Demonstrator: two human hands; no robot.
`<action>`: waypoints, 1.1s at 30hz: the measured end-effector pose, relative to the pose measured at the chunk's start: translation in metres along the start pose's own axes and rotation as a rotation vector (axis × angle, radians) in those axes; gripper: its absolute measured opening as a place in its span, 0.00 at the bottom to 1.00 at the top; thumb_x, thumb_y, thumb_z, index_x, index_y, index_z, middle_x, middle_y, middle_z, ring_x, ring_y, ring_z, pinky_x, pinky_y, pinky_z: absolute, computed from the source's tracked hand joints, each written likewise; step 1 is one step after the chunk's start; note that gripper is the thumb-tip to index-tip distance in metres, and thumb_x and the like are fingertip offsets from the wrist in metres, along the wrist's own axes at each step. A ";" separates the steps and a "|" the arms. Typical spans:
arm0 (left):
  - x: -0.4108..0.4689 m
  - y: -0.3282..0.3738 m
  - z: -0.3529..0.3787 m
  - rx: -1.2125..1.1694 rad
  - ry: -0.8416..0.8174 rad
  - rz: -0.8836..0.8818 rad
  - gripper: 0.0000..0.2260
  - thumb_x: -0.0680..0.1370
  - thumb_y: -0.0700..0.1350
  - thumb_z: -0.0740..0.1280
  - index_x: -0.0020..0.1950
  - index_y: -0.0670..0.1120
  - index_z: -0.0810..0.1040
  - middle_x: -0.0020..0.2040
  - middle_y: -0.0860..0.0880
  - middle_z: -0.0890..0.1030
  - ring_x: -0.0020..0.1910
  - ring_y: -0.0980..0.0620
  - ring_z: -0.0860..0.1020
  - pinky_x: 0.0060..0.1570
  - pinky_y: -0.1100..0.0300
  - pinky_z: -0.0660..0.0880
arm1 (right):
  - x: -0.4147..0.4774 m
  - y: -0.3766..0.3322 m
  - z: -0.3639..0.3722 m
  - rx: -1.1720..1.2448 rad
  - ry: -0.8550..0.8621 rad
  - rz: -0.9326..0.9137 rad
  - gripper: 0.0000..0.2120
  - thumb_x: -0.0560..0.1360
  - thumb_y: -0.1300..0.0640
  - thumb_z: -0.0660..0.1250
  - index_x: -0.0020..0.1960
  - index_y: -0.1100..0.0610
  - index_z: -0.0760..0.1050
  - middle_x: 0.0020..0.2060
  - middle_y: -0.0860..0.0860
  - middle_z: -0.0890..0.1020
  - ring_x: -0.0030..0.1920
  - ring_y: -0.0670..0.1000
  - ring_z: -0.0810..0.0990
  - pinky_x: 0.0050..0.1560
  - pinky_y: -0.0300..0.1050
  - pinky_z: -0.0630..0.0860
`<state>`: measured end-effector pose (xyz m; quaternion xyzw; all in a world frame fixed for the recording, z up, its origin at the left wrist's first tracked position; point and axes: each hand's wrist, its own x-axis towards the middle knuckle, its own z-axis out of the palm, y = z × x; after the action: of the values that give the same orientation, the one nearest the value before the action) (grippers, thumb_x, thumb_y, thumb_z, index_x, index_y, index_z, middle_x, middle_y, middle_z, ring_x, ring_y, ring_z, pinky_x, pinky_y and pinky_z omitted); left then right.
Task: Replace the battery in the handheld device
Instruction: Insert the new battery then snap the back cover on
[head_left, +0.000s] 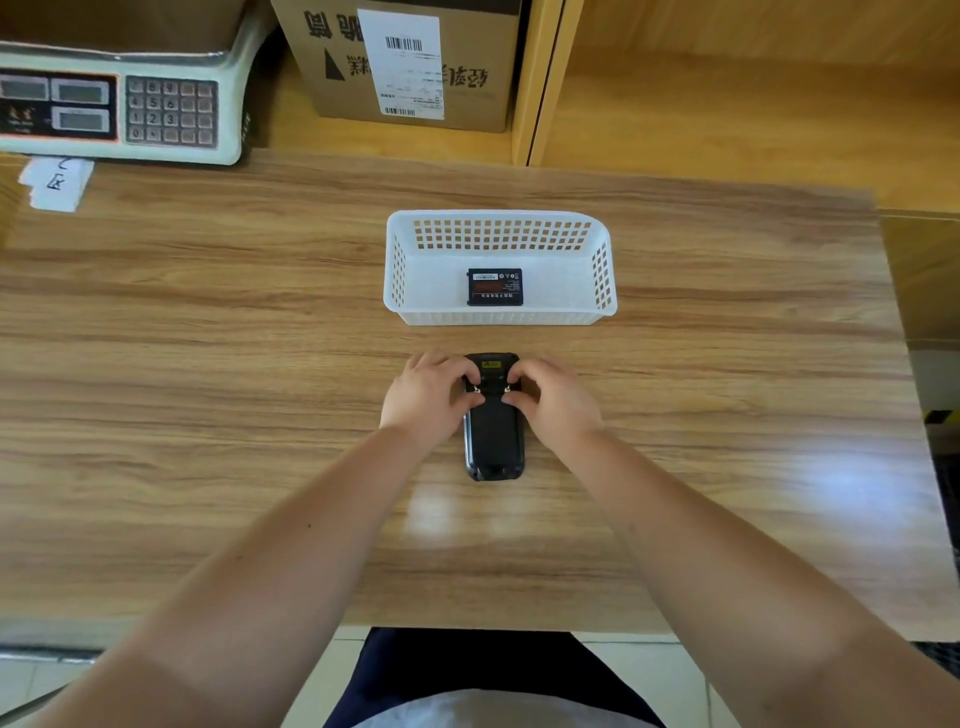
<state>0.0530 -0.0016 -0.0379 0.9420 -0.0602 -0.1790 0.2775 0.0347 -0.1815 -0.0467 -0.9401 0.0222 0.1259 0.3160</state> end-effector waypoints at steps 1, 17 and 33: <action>-0.001 -0.001 0.001 -0.001 0.007 0.007 0.09 0.74 0.50 0.71 0.53 0.53 0.79 0.57 0.52 0.77 0.62 0.48 0.71 0.51 0.55 0.72 | 0.000 0.001 0.002 -0.003 0.008 -0.006 0.08 0.72 0.53 0.71 0.50 0.52 0.76 0.49 0.47 0.77 0.49 0.48 0.73 0.40 0.43 0.69; -0.005 -0.006 0.013 0.011 0.076 0.056 0.07 0.76 0.48 0.69 0.53 0.51 0.80 0.54 0.51 0.80 0.60 0.45 0.72 0.53 0.49 0.73 | 0.012 0.007 -0.003 -0.035 -0.127 -0.051 0.07 0.74 0.53 0.68 0.49 0.51 0.73 0.45 0.46 0.74 0.46 0.48 0.70 0.39 0.45 0.70; -0.005 -0.005 0.014 0.023 0.038 0.005 0.07 0.77 0.50 0.67 0.55 0.53 0.77 0.58 0.52 0.79 0.65 0.46 0.68 0.61 0.49 0.66 | 0.005 0.003 0.005 -0.033 -0.120 0.031 0.04 0.76 0.52 0.65 0.48 0.51 0.69 0.38 0.48 0.78 0.39 0.52 0.77 0.37 0.52 0.76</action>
<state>0.0433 -0.0032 -0.0500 0.9482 -0.0591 -0.1597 0.2683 0.0377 -0.1803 -0.0537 -0.9355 0.0157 0.1874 0.2990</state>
